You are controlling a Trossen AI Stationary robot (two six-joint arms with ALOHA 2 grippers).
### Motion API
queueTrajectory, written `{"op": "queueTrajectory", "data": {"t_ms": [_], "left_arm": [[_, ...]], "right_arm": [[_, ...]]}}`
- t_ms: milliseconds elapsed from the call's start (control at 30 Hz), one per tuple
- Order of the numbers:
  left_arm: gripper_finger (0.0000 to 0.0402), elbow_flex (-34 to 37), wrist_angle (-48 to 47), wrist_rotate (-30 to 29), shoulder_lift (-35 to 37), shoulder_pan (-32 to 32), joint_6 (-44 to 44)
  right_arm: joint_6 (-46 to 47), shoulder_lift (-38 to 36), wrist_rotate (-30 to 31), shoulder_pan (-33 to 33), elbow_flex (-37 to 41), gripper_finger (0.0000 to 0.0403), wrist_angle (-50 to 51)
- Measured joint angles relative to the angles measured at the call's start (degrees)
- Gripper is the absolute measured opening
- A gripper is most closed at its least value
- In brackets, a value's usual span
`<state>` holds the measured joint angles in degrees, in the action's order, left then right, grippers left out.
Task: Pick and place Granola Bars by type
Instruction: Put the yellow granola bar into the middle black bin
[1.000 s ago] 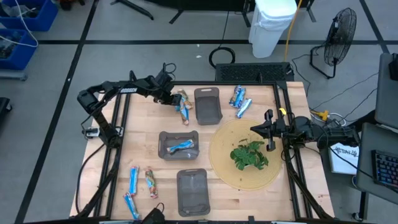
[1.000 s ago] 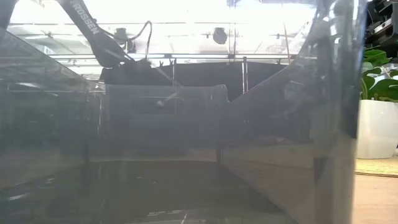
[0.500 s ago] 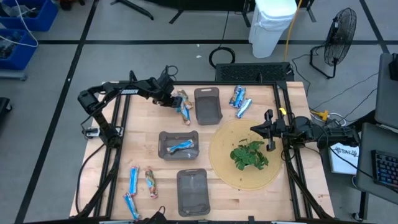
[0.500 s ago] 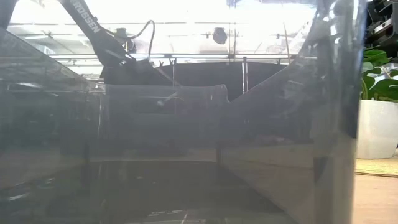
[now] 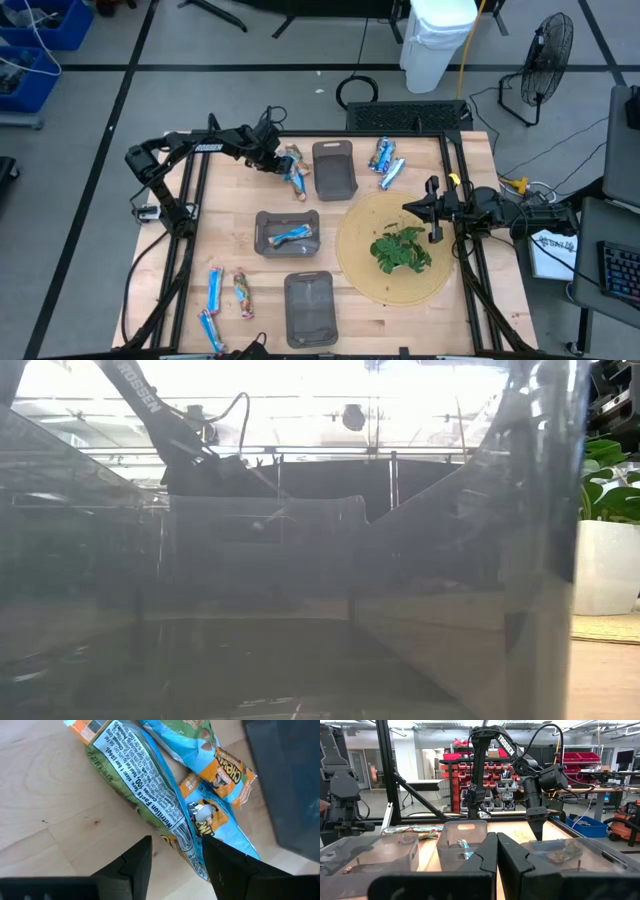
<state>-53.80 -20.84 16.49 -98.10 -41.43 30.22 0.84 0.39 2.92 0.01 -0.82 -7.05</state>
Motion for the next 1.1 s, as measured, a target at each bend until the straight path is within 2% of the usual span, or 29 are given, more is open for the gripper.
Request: {"op": "queueTrajectory", "data": {"t_ms": [200, 300, 467, 600, 900, 1100], "left_arm": [[0.0176, -0.02, -0.1, 0.49, -1.32, 0.33, -0.49], [0.0159, -0.07, 0.33, 2.2, -3.1, 0.44, -0.52], [0.0094, -0.24, 0.77, 3.29, -4.37, 0.23, -2.31], [0.0023, 0.02, 1.36, 3.2, -2.99, 0.27, -4.74], [0.001, 0.02, 0.14, 2.56, 9.09, 1.18, -10.96], [0.001, 0.02, -6.64, 0.59, 21.48, 7.44, -22.01]], "right_arm": [[0.0, 0.02, 0.02, 0.0, 0.0, 0.0, 0.0], [0.02, 0.01, 0.0, -0.02, 0.0, 0.0, 0.0], [0.02, 0.0, 0.0, 0.0, 0.0, 0.0, 0.02], [0.0, 0.0, 0.0, -0.02, 0.0, 0.0, 0.02], [0.02, 0.02, 0.0, -0.02, 0.02, 0.0, -0.01], [0.01, 0.0, 0.01, -0.01, 0.0, 0.0, 0.0]]}}
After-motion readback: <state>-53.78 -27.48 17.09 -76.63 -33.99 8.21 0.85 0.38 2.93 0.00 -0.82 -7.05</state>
